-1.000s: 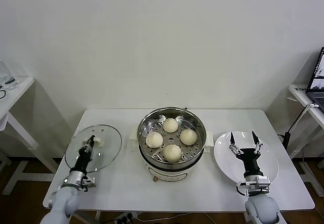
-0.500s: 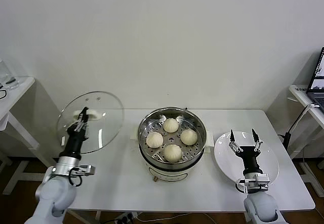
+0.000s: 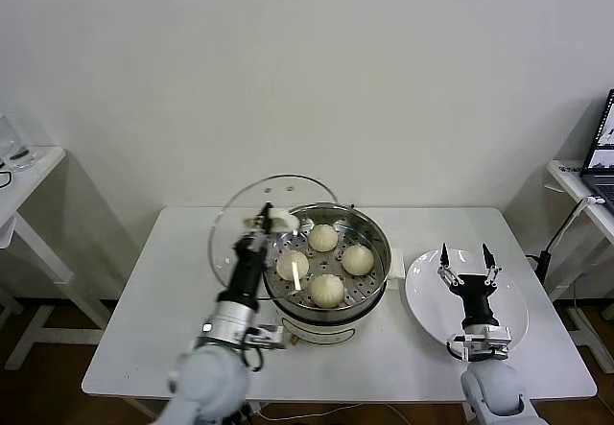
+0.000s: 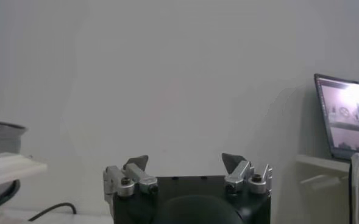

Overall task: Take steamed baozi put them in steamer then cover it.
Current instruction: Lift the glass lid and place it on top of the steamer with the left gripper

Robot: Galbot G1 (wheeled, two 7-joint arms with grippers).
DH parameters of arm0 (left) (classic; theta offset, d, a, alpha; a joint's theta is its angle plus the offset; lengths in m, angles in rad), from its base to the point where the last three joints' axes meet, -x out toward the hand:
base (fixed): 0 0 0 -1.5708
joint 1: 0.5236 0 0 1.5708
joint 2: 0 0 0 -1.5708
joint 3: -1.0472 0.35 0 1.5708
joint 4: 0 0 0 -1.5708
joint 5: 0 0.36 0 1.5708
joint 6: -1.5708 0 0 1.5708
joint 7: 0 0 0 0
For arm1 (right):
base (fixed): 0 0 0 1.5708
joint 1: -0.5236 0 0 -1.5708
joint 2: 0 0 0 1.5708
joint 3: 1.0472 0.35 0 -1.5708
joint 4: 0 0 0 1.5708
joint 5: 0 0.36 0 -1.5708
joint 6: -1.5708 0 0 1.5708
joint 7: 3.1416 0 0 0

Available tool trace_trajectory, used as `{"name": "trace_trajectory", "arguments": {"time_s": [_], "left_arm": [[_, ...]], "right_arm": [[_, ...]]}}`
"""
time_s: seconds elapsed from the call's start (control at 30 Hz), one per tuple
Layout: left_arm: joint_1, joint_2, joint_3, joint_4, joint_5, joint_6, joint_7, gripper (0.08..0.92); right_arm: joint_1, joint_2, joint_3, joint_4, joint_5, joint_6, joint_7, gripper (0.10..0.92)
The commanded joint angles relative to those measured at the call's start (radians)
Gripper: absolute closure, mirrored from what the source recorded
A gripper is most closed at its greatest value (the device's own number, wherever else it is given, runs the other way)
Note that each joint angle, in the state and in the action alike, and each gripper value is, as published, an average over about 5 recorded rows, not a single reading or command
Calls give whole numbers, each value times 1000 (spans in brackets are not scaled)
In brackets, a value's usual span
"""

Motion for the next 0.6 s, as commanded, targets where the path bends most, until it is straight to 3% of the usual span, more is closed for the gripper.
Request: {"name": "trace_trajectory", "arguments": {"time_s": [0.03,0.6], "left_arm": [[-84,-153,205,91,163,131,146,818],[-151,-249,191,301,275,118,181,818]], "right_arm": [[7,11,4,-26,-7,1,1,203],[12,14,14,-45,-14,2,-1,203]]}}
